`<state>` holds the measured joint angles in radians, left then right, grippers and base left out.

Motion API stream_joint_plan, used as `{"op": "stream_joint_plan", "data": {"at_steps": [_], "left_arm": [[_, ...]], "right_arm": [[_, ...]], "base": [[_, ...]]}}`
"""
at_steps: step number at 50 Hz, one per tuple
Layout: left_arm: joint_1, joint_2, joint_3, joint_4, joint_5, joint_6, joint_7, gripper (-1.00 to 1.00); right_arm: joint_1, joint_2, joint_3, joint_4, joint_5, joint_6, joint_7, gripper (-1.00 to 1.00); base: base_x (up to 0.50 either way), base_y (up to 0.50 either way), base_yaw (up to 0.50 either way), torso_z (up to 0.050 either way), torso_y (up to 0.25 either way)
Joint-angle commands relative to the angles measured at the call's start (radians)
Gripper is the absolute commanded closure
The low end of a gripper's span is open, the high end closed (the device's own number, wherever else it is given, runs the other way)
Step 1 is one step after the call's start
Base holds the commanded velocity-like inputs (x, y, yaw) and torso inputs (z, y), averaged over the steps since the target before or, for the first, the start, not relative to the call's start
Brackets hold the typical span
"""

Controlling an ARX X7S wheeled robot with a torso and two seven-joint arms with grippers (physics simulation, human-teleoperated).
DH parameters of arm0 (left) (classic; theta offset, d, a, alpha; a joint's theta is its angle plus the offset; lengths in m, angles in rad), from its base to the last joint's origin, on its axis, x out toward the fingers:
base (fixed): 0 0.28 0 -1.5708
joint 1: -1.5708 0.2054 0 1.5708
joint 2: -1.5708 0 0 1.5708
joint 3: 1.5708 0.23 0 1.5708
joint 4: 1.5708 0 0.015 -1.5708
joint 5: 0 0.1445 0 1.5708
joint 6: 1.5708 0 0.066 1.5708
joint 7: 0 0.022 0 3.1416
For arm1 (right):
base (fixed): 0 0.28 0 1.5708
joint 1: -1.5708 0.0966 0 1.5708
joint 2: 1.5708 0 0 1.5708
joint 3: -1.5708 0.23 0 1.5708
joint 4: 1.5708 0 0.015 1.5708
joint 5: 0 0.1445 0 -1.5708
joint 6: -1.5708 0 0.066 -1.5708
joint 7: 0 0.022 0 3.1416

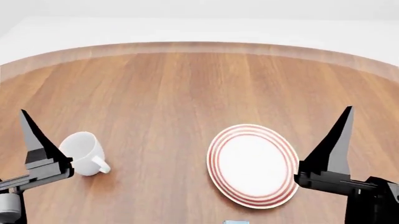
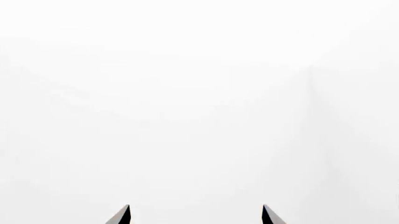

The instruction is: Pick up the white mug and put it on the plate, and put the chocolate pudding to the right of the plate.

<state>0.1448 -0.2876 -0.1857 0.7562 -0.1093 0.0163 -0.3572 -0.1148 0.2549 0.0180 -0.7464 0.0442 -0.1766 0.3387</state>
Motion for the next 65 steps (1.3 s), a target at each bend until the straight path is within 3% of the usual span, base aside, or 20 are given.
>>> {"op": "stream_joint_plan", "data": {"at_steps": [1,6,8,12,18,33,40,41,45,49,65], "left_arm": [[-0.002,0.001,-0.001,-0.012,-0.014,-0.012,-0.01,-1.0],[-0.023,-0.021,0.045,-0.012,-0.023,-0.128,0.01,-1.0],[-0.058,-0.011,0.051,-0.002,-0.101,-0.256,-0.002,-1.0],[-0.101,-0.009,0.086,0.047,-0.077,-0.391,-0.046,-1.0],[-0.26,0.027,0.153,0.123,-0.13,-0.741,-0.136,-1.0],[-0.646,0.164,0.333,0.176,-0.096,-1.267,-0.347,-1.0],[-0.737,0.27,0.297,0.077,-0.1,-1.325,-0.415,-1.0],[-0.74,0.286,0.259,0.039,-0.161,-1.31,-0.458,-1.0],[-0.769,0.286,0.23,-0.064,-0.275,-1.238,-0.616,-1.0],[-0.818,0.283,0.244,-0.151,-0.326,-1.195,-0.702,-1.0],[-0.89,0.274,0.278,-0.422,-0.448,-0.993,-0.939,-1.0]], "right_arm": [[-0.001,0.005,-0.006,0.017,0.003,-0.012,0.004,-1.0],[0.0,0.007,-0.009,0.021,0.004,-0.013,0.006,-1.0],[0.001,0.008,-0.01,0.02,0.004,-0.012,0.007,-1.0],[0.0,0.011,-0.009,0.012,0.007,-0.006,0.01,-1.0],[-0.002,0.013,-0.012,0.001,0.009,0.0,0.013,-1.0],[-0.005,0.02,-0.022,-0.016,0.014,0.006,0.018,-1.0],[-0.006,0.024,-0.027,-0.018,0.017,0.003,0.018,-1.0],[-0.007,0.025,-0.026,-0.019,0.019,0.004,0.019,-1.0],[-0.008,0.027,-0.025,-0.022,0.022,0.002,0.021,-1.0],[-0.009,0.028,-0.031,-0.021,0.026,0.001,0.021,-1.0],[-0.006,0.035,-0.043,-0.02,0.034,0.003,0.023,-1.0]], "base": [[0.0,0.0,0.0,0.0,0.0],[0.0,0.0,0.0,0.0,0.0],[0.0,0.0,0.0,0.0,0.0],[0.0,0.0,0.0,0.0,0.0],[0.0,0.0,0.0,0.0,0.0],[0.0,0.0,0.0,0.0,0.0],[0.0,0.0,0.0,0.0,0.0],[0.0,0.0,0.0,0.0,0.0],[0.0,0.0,0.0,0.0,0.0],[0.0,0.0,0.0,0.0,0.0],[0.0,0.0,0.0,0.0,0.0]]}}
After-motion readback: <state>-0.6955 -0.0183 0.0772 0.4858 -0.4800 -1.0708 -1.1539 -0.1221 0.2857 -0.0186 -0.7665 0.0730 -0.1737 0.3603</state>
